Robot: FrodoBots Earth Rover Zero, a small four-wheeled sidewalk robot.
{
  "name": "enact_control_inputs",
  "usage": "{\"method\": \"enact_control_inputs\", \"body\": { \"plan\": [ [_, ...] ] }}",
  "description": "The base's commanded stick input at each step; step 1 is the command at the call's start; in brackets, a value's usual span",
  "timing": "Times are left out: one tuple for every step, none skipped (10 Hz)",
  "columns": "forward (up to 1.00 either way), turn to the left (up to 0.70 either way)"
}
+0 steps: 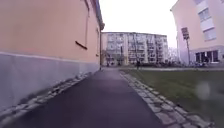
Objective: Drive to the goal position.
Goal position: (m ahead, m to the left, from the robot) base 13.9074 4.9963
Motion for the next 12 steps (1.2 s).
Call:
{"method": "enact_control_inputs", "body": {
  "plan": [
    [1.00, 0.00],
    [1.00, 0.00],
    [1.00, 0.00],
    [1.00, 0.00],
    [1.00, 0.00],
    [1.00, 0.00],
    [1.00, 0.00],
    [1.00, 0.00],
    [1.00, 0.00],
    [1.00, 0.00],
    [1.00, 0.00],
    [1.00, 0.00]
  ]
}}
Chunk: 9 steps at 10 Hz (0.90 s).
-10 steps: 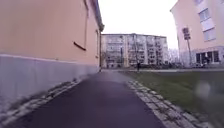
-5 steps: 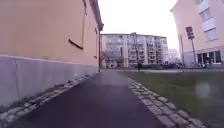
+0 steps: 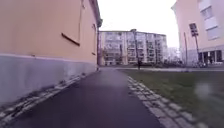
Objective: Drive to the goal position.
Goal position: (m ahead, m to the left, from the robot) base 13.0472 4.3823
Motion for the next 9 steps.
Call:
{"method": "enact_control_inputs", "body": {
  "plan": [
    [1.00, 0.00],
    [1.00, 0.00],
    [1.00, 0.00],
    [1.00, 0.00],
    [1.00, 0.00],
    [1.00, 0.00],
    [1.00, 0.00],
    [1.00, 0.00],
    [1.00, 0.00]
  ]
}}
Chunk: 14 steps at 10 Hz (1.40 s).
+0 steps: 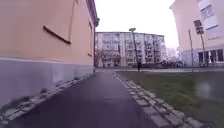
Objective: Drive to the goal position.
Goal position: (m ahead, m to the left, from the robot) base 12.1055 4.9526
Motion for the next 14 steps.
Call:
{"method": "enact_control_inputs", "body": {
  "plan": [
    [1.00, 0.00],
    [1.00, 0.00],
    [1.00, 0.00],
    [1.00, 0.00],
    [1.00, 0.00],
    [1.00, 0.00],
    [1.00, 0.00],
    [1.00, 0.00],
    [1.00, 0.00],
    [1.00, 0.00],
    [1.00, 0.00],
    [1.00, 0.00],
    [1.00, 0.00],
    [1.00, 0.00]
  ]
}}
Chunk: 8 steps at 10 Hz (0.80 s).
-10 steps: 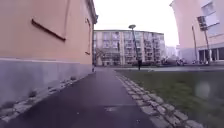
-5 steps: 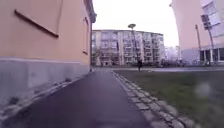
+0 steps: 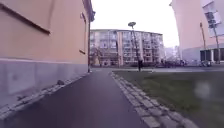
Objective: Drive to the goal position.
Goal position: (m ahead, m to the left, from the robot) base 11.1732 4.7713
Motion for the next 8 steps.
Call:
{"method": "enact_control_inputs", "body": {
  "plan": [
    [1.00, 0.00],
    [1.00, 0.00],
    [1.00, 0.00],
    [1.00, 0.00],
    [1.00, 0.00],
    [1.00, 0.00],
    [1.00, 0.00],
    [1.00, 0.00]
  ]
}}
